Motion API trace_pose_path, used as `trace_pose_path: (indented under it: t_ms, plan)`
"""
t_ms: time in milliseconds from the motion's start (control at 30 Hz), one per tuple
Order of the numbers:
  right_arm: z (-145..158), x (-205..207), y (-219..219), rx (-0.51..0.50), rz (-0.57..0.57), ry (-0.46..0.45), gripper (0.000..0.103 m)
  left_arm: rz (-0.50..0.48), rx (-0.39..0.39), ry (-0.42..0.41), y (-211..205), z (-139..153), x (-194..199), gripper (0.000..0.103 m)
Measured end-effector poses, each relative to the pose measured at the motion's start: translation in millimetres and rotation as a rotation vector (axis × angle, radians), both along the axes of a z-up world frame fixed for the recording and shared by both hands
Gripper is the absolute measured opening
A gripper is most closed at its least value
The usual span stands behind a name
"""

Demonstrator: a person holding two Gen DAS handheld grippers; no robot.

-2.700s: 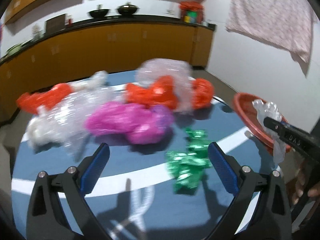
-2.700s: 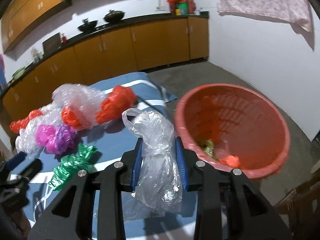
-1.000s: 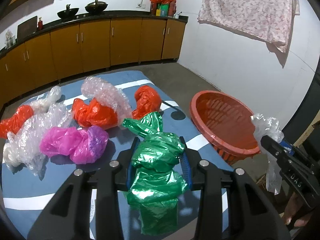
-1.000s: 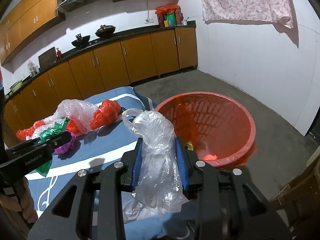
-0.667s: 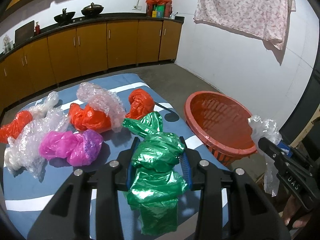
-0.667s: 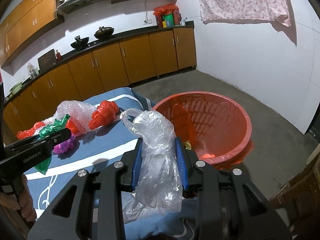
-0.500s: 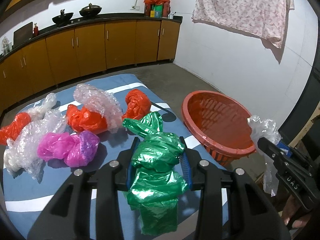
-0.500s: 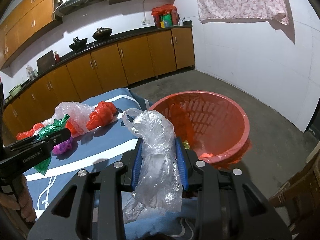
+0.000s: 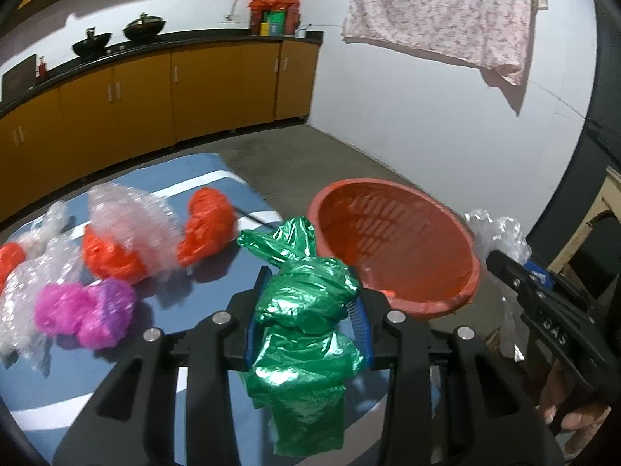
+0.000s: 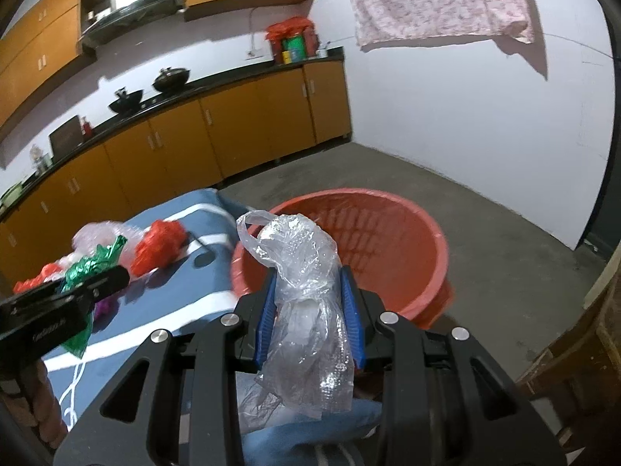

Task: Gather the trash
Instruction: 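Carry both bags over the orange basket and open both tools to drop them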

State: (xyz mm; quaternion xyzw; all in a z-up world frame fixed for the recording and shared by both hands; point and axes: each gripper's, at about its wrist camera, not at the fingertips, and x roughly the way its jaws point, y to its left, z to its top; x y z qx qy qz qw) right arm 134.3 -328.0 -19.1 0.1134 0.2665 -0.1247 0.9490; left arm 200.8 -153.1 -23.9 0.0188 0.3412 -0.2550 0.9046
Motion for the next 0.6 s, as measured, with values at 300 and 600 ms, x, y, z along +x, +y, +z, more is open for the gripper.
trace_pose_path:
  t_ms: [300, 600]
  plan:
    - [-2.9, 26.3, -28.7, 0.0, -0.052, -0.011, 0.033, -0.083, -0.017, 0.016, -47.9, -5.2, 24.5, 0.038]
    - [-7.4, 45.5, -52.8, 0.024, -0.075, -0.012, 0.033, -0.143, -0.001, 0.012, -90.8, -13.9, 48.5, 0.038]
